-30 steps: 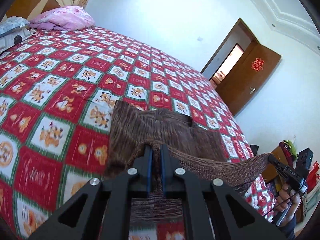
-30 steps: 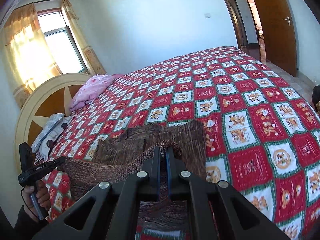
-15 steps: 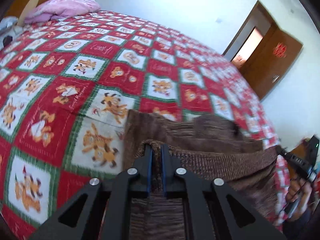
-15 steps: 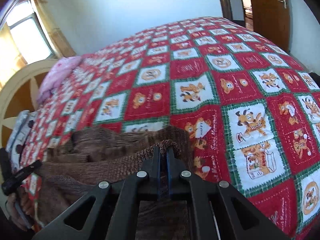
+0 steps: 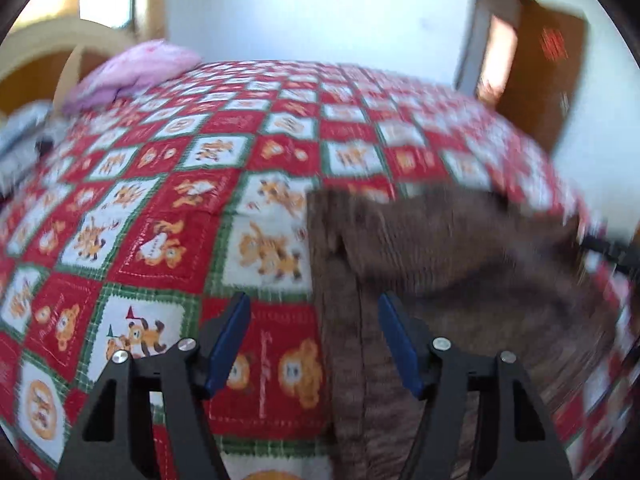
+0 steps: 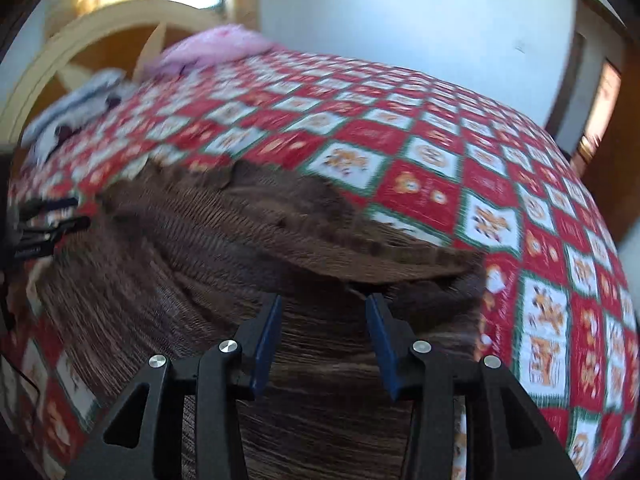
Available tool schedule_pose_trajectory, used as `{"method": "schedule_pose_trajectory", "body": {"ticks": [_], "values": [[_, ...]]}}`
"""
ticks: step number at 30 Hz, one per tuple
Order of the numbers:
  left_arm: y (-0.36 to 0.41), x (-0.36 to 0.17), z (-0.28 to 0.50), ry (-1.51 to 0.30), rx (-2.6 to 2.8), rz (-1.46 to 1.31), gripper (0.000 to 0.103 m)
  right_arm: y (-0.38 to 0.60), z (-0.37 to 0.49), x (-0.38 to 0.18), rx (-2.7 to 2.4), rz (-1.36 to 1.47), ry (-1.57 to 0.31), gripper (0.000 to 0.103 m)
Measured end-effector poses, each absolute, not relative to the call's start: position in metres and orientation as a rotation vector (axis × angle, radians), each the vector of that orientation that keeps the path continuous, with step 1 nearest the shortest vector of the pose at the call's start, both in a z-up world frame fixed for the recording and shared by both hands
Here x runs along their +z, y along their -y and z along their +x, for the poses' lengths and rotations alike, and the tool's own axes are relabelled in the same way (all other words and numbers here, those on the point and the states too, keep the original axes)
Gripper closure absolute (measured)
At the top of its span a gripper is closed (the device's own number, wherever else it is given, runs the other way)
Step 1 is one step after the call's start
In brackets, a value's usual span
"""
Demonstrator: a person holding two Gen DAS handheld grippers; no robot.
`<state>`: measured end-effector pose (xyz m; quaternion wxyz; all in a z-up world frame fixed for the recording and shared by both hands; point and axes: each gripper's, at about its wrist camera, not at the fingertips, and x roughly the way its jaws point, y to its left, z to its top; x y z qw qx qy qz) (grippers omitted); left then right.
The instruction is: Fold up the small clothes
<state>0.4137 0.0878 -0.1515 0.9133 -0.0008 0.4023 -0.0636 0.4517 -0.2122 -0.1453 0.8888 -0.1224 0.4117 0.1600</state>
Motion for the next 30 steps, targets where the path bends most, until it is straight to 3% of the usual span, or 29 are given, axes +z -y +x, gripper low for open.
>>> {"method": "schedule_pose_trajectory", "body": {"ticks": [4, 12, 15, 17, 22, 30], "values": [[-0.063, -0.164, 0.428, -0.853, -0.104, 0.138, 0.034, 0.184, 0.491, -0.174, 0.265, -0.31, -0.974, 0.059], [-0.093, -0.149, 0.474, -0.832, 0.107, -0.015, 0.032, 0.217, 0.525, -0.136, 0.09, -0.108, -0.788, 0.058], [-0.095, -0.154, 0.465, -0.833, 0.111, 0.019, 0.031, 0.202, 0.509, -0.144, 0.16, -0.241, -0.803, 0.058], [-0.089, -0.158, 0.458, -0.812, 0.142, 0.103, 0.024, 0.196, 0.5, -0.152, 0.201, -0.305, -0.824, 0.058], [-0.075, -0.161, 0.466, -0.81, 0.131, 0.15, 0.024, 0.189, 0.52, -0.173, 0.128, -0.451, -0.898, 0.058], [-0.089, -0.145, 0.506, -0.869, 0.174, 0.019, 0.023, 0.238, 0.552, -0.135, -0.026, -0.184, -0.825, 0.058]]}}
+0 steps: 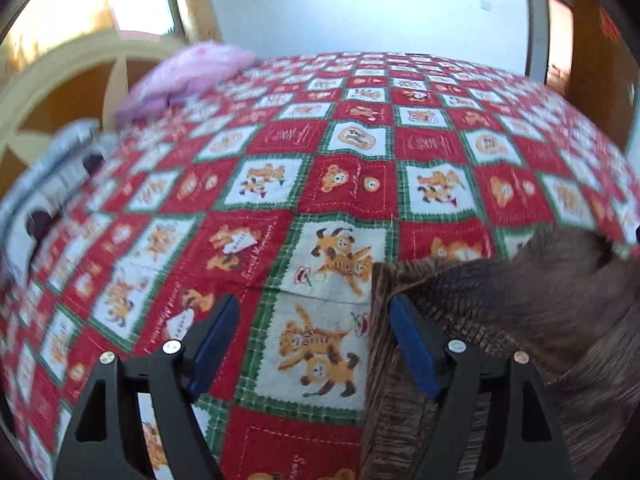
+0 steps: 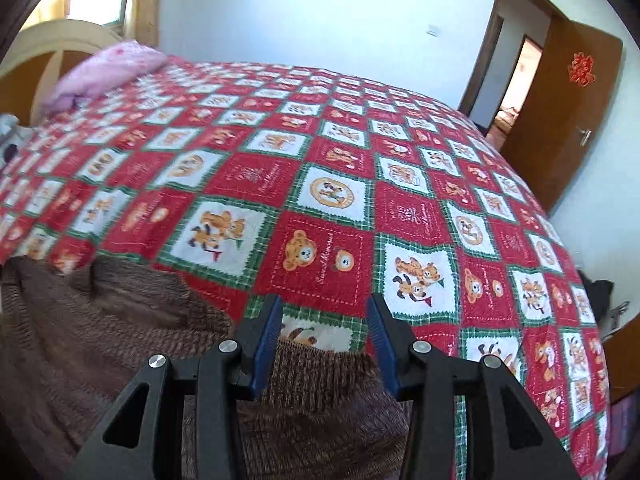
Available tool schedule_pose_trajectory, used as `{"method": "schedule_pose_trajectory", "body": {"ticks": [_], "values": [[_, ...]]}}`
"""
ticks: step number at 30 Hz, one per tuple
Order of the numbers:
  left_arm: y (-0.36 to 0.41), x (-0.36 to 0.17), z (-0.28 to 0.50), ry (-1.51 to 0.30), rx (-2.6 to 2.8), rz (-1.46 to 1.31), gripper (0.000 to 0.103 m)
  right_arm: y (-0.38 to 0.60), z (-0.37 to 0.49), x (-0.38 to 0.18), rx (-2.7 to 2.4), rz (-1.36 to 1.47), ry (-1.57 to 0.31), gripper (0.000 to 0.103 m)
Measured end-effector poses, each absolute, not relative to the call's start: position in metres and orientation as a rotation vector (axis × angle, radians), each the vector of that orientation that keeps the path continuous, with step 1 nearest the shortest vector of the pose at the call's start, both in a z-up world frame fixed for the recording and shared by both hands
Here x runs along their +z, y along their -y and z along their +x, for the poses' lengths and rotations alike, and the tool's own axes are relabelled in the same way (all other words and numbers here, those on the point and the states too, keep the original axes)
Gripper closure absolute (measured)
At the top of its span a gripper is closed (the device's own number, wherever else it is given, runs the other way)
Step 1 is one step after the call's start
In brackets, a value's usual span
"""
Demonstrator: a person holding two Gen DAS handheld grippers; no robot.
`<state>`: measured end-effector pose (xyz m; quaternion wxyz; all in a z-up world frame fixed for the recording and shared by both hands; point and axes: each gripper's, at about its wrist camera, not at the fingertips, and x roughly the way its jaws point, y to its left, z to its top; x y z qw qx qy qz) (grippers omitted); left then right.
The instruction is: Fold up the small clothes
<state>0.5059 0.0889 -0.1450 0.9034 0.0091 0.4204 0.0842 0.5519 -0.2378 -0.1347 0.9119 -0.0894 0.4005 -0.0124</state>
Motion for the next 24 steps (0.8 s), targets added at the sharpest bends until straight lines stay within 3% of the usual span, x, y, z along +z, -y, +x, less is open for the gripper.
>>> {"method": "schedule_pose_trajectory", "body": {"ticks": [9, 16, 18, 20, 21, 22, 23, 24], "values": [[-0.092, -0.143, 0.456, -0.794, 0.114, 0.147, 0.019, 0.254, 0.504, -0.149, 0.216, -0.318, -0.872, 0.058], [-0.043, -0.13, 0.45, -0.747, -0.197, 0.185, 0.019, 0.254, 0.514, -0.166, 0.263, -0.316, -0.955, 0.058], [-0.033, -0.132, 0.455, -0.734, -0.206, 0.216, 0.019, 0.251, 0.514, -0.174, 0.26, -0.339, -0.974, 0.064], [-0.024, -0.138, 0.46, -0.734, -0.231, 0.248, 0.019, 0.25, 0.514, -0.178, 0.232, -0.368, -0.962, 0.094], [-0.021, -0.141, 0.464, -0.746, -0.237, 0.258, 0.022, 0.251, 0.513, -0.177, 0.229, -0.368, -0.956, 0.097], [-0.02, -0.144, 0.467, -0.749, -0.245, 0.259, 0.04, 0.252, 0.513, -0.174, 0.237, -0.354, -0.952, 0.099], [-0.017, -0.147, 0.47, -0.766, -0.266, 0.259, 0.071, 0.252, 0.511, -0.171, 0.24, -0.348, -0.941, 0.099], [-0.015, -0.15, 0.473, -0.793, -0.273, 0.26, 0.085, 0.252, 0.51, -0.167, 0.233, -0.358, -0.924, 0.099]]}}
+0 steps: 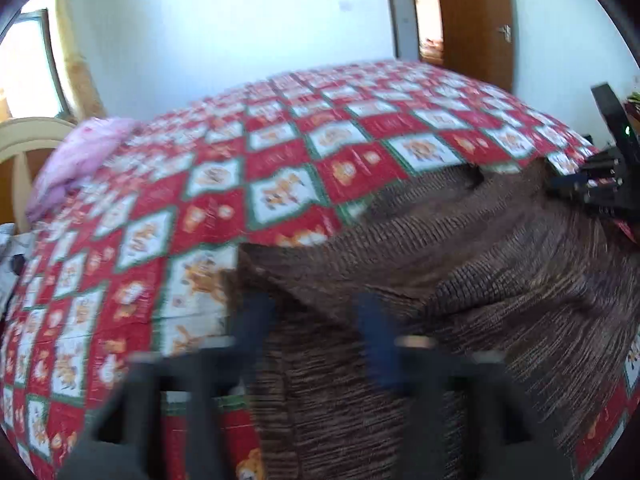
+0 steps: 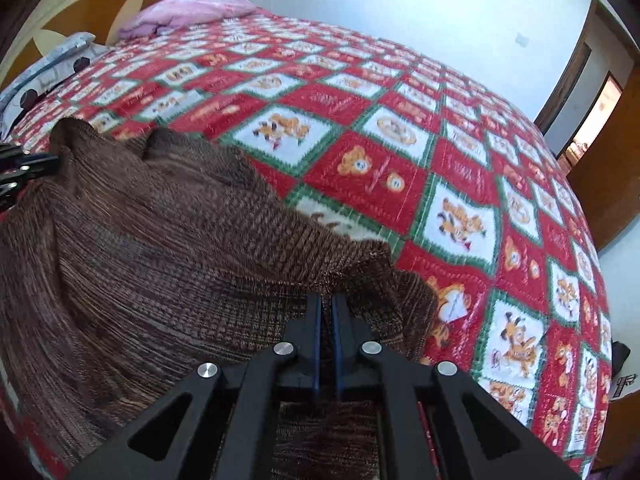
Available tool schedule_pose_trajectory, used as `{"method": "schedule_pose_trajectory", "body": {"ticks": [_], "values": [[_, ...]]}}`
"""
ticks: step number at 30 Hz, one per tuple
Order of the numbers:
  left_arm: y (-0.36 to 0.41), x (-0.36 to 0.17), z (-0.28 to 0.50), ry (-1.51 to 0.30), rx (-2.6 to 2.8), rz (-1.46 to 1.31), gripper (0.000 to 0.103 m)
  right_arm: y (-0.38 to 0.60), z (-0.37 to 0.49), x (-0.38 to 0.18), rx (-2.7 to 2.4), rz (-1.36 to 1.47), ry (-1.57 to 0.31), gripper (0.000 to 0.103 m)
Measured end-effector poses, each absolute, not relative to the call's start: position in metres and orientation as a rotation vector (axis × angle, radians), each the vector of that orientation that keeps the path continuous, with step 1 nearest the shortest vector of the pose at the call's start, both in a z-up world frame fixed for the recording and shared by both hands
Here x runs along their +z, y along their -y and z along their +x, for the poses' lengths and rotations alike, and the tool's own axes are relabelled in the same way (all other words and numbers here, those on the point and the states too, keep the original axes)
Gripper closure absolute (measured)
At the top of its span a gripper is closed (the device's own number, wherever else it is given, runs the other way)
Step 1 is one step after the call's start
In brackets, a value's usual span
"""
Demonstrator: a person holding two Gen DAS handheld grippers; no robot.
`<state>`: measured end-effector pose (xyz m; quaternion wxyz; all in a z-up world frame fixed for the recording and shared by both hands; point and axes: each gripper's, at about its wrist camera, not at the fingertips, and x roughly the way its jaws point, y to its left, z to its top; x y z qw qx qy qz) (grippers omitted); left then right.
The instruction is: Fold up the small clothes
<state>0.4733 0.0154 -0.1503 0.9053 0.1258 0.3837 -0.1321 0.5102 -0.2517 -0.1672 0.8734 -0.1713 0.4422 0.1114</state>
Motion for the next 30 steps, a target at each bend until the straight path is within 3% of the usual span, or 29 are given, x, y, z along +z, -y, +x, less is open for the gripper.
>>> {"method": "schedule_pose_trajectory", "body": {"ticks": [1, 8, 17, 18, 20, 23, 24, 27, 29, 30], "values": [[-0.015, -0.153, 0.477, -0.816, -0.261, 0.254, 0.097, 0.252, 0.509, -0.163, 0.223, -0.363, -0.904, 0.099], [-0.038, -0.151, 0.495, -0.818, -0.168, 0.087, 0.097, 0.275, 0.525, -0.14, 0.083, -0.228, -0.823, 0.1], [-0.051, -0.17, 0.503, -0.836, -0.042, 0.067, 0.097, 0.277, 0.545, -0.172, 0.074, -0.174, -0.907, 0.098], [-0.053, -0.172, 0.505, -0.846, -0.035, 0.057, 0.097, 0.277, 0.546, -0.173, 0.063, -0.18, -0.913, 0.095], [-0.059, -0.174, 0.508, -0.86, -0.028, 0.028, 0.091, 0.285, 0.542, -0.169, 0.029, -0.182, -0.907, 0.063], [-0.065, -0.163, 0.497, -0.848, -0.015, 0.005, 0.09, 0.314, 0.522, -0.155, 0.045, -0.057, -0.914, 0.061], [-0.067, -0.158, 0.491, -0.843, -0.028, -0.007, 0.088, 0.325, 0.511, -0.151, 0.064, -0.012, -0.926, 0.061], [-0.075, -0.141, 0.451, -0.797, -0.058, -0.007, 0.06, 0.345, 0.465, -0.145, 0.09, 0.022, -0.957, 0.061], [-0.08, -0.138, 0.426, -0.778, -0.072, 0.0, 0.035, 0.353, 0.433, -0.147, 0.137, 0.071, -0.996, 0.061], [-0.081, -0.139, 0.413, -0.775, -0.081, 0.003, 0.033, 0.356, 0.419, -0.151, 0.169, 0.109, -1.029, 0.061]]}}
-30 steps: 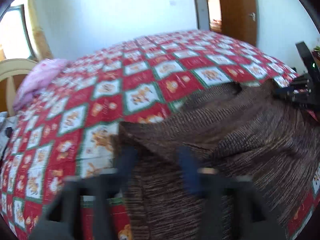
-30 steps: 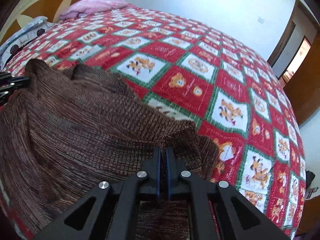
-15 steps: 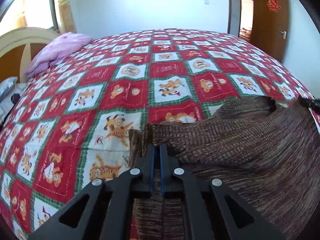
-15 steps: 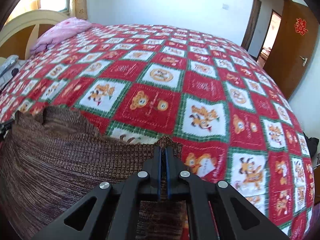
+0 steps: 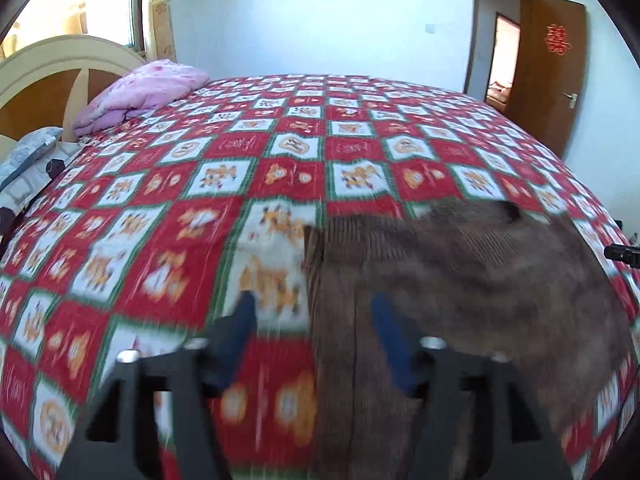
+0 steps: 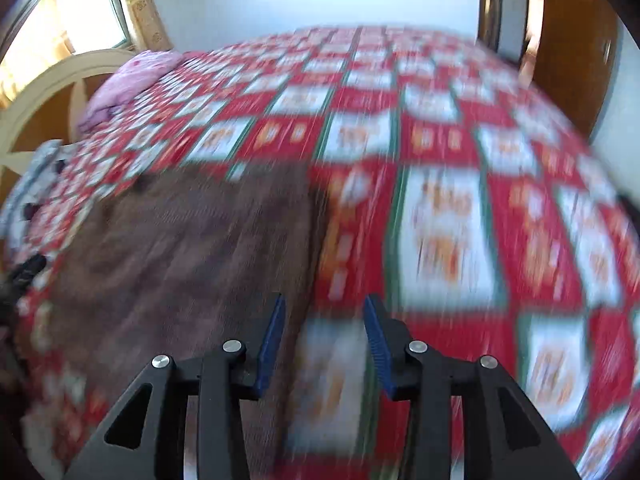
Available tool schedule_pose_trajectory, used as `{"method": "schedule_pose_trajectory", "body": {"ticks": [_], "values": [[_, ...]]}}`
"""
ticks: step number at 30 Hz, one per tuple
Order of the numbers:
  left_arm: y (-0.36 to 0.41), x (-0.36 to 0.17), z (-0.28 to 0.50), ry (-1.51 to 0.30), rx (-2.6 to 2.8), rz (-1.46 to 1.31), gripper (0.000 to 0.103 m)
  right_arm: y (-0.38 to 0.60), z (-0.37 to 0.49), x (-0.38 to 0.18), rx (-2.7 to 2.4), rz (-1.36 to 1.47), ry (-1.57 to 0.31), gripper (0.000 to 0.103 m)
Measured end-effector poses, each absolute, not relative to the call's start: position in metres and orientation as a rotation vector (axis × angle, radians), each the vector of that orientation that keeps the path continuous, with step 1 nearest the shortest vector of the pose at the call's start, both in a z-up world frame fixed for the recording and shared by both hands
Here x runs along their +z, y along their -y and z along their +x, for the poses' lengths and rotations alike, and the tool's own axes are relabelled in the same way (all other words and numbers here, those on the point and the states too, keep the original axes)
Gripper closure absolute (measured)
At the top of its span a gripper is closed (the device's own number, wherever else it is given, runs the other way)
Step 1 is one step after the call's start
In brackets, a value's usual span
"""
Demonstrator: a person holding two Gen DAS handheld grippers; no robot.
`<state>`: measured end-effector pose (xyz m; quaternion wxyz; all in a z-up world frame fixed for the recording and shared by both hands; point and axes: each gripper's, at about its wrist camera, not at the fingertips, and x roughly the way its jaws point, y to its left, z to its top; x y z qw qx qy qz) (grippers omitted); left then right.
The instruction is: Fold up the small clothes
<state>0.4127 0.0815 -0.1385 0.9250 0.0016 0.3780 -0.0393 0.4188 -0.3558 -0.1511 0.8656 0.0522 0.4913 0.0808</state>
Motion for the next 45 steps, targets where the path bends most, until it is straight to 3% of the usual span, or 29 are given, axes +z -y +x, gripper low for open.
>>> {"method": "schedule_pose_trajectory", "body": {"ticks": [6, 9, 10, 11, 12, 14, 17, 22, 27, 30, 31, 32, 33, 36, 37, 39, 42, 45], "values": [[-0.074, -0.17, 0.36, -0.857, -0.15, 0.032, 0.033, 0.341, 0.361, -0.172, 0.271, 0.166, -1.093, 0.062], [-0.067, -0.181, 0.356, -0.886, -0.164, 0.01, 0.038, 0.33, 0.355, -0.182, 0.25, 0.146, -1.091, 0.082], [-0.064, -0.181, 0.354, -0.88, -0.176, -0.004, 0.039, 0.327, 0.354, -0.182, 0.252, 0.144, -1.088, 0.098], [-0.061, -0.18, 0.353, -0.876, -0.19, -0.007, 0.043, 0.324, 0.352, -0.179, 0.268, 0.149, -1.086, 0.098], [-0.058, -0.18, 0.354, -0.874, -0.208, -0.004, 0.049, 0.322, 0.35, -0.174, 0.253, 0.124, -1.075, 0.098], [-0.058, -0.178, 0.354, -0.863, -0.217, 0.014, 0.093, 0.323, 0.343, -0.159, 0.229, 0.087, -1.048, 0.099], [-0.073, -0.169, 0.354, -0.873, -0.254, -0.072, 0.098, 0.333, 0.335, -0.149, 0.185, 0.065, -1.046, 0.099], [-0.071, -0.173, 0.339, -0.879, -0.287, -0.021, 0.098, 0.327, 0.336, -0.183, 0.132, -0.03, -1.108, 0.099], [-0.067, -0.177, 0.333, -0.876, -0.261, 0.009, 0.098, 0.313, 0.339, -0.171, 0.109, -0.09, -1.112, 0.098], [-0.068, -0.177, 0.331, -0.875, -0.26, 0.011, 0.097, 0.311, 0.334, -0.166, 0.082, -0.134, -1.124, 0.085], [-0.068, -0.177, 0.33, -0.871, -0.257, 0.02, 0.095, 0.311, 0.333, -0.162, 0.054, -0.158, -1.115, 0.071], [-0.067, -0.177, 0.328, -0.865, -0.243, 0.038, 0.089, 0.31, 0.332, -0.158, 0.011, -0.182, -1.093, 0.059], [-0.066, -0.177, 0.328, -0.864, -0.226, 0.048, 0.088, 0.309, 0.331, -0.154, -0.024, -0.197, -1.075, 0.058], [-0.069, -0.173, 0.325, -0.853, -0.195, 0.046, 0.076, 0.3, 0.33, -0.14, -0.034, -0.202, -1.008, 0.058], [-0.07, -0.171, 0.323, -0.836, -0.175, 0.057, 0.066, 0.293, 0.33, -0.136, -0.005, -0.193, -0.991, 0.058], [-0.071, -0.164, 0.32, -0.787, -0.146, 0.083, 0.063, 0.275, 0.331, -0.132, 0.073, -0.186, -0.962, 0.058], [-0.072, -0.162, 0.323, -0.771, -0.097, 0.11, 0.039, 0.244, 0.339, -0.135, 0.174, -0.195, -0.932, 0.058], [-0.068, -0.172, 0.328, -0.805, -0.041, 0.168, 0.035, 0.215, 0.353, -0.151, 0.23, -0.171, -0.937, 0.058]]}}
